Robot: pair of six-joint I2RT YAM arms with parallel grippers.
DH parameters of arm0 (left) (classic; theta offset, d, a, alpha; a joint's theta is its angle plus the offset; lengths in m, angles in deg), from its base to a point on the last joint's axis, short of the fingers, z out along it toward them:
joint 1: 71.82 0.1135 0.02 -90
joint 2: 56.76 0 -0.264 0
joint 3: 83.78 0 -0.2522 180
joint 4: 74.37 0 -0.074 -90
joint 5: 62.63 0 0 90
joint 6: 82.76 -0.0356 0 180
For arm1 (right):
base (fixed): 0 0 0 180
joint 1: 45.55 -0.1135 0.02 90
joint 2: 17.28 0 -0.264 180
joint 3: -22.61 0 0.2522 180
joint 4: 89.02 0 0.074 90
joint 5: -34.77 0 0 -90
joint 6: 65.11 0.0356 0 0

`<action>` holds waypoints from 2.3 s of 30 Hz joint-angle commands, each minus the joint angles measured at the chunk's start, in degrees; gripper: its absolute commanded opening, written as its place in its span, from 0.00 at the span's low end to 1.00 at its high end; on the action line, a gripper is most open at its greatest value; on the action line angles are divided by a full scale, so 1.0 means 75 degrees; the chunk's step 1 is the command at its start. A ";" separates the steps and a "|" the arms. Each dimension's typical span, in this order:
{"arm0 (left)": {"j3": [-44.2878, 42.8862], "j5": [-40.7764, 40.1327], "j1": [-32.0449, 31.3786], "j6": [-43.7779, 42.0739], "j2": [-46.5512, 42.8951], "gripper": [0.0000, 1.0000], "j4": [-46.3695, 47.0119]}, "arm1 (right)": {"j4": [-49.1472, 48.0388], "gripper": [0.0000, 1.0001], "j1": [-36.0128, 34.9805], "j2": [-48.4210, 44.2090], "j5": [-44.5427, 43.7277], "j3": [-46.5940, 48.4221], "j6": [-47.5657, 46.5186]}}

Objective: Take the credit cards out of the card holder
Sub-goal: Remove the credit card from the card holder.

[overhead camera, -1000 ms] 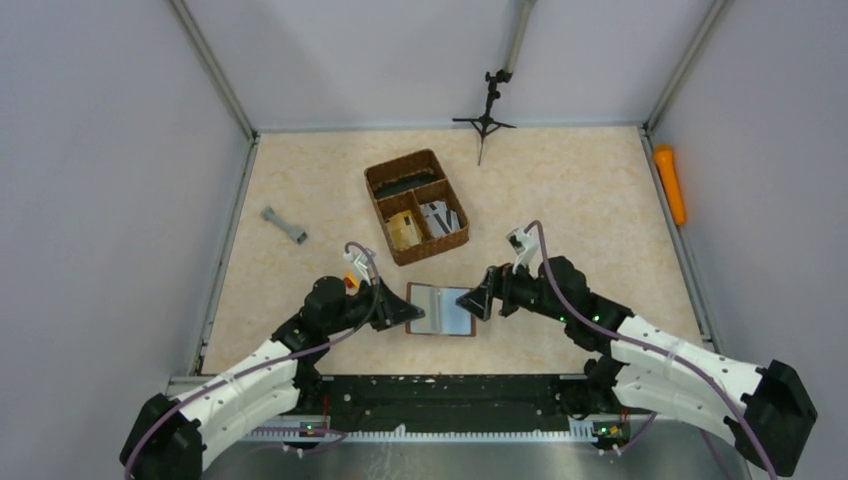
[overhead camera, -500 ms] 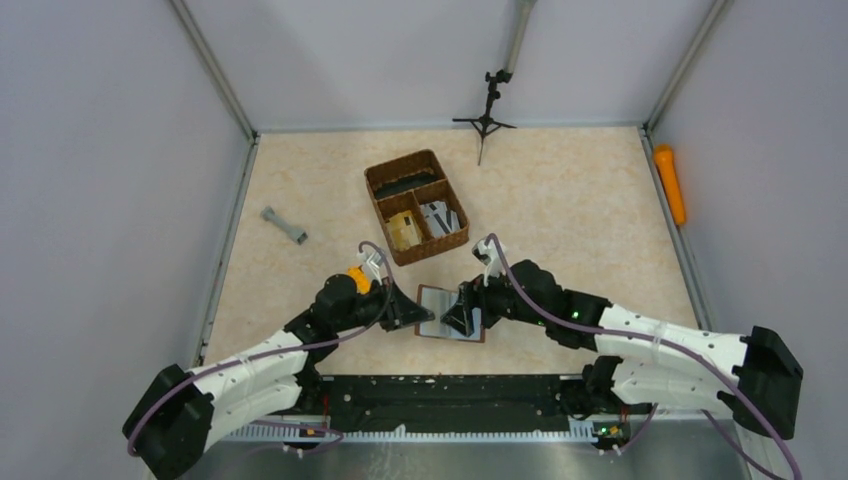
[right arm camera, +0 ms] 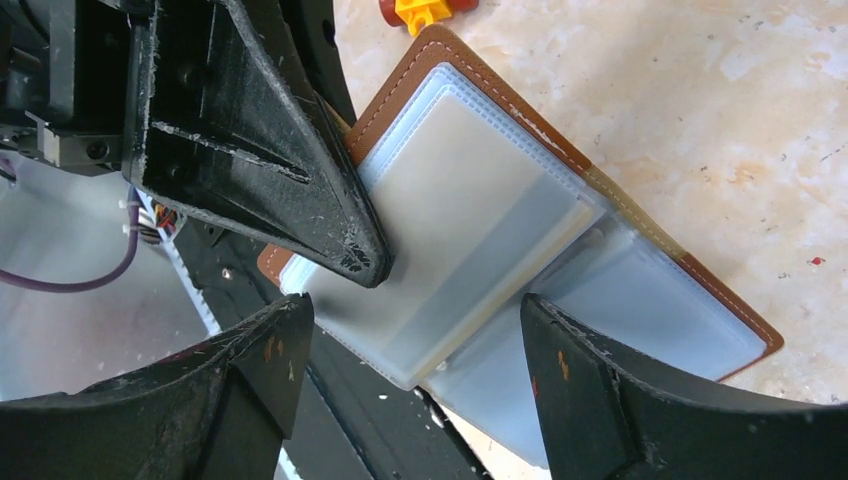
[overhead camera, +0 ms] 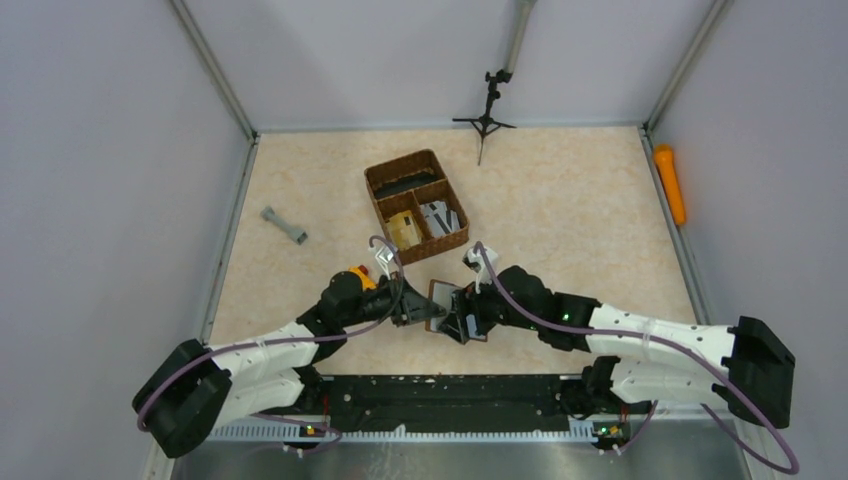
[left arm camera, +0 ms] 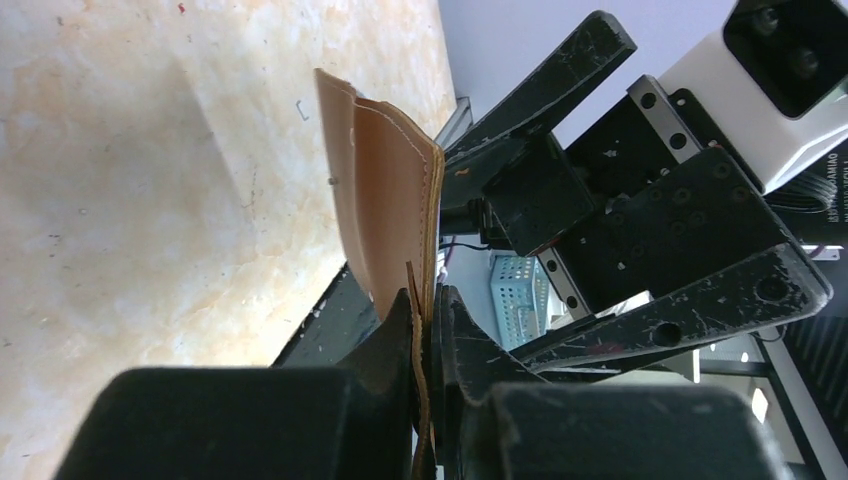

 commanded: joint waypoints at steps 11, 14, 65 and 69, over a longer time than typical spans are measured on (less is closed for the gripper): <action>-0.0046 0.0452 -0.0130 0.0656 0.0128 0.20 0.2241 | -0.0234 0.30 -0.0194 -0.0105 -0.0231 0.0395 0.0094; 0.0024 0.0417 -0.0131 0.0650 0.0042 0.21 0.2247 | -0.0192 0.26 -0.0194 -0.0302 -0.0549 0.0313 0.0166; 0.0739 -0.0186 -0.0131 0.0972 -0.1369 0.00 0.1928 | -0.0266 0.33 -0.0062 -0.2133 0.0143 -0.0157 0.1821; 0.0755 -0.0204 -0.0131 0.1039 -0.1494 0.00 0.2010 | -0.0587 0.32 0.0110 -0.2140 0.0348 -0.0365 0.2111</action>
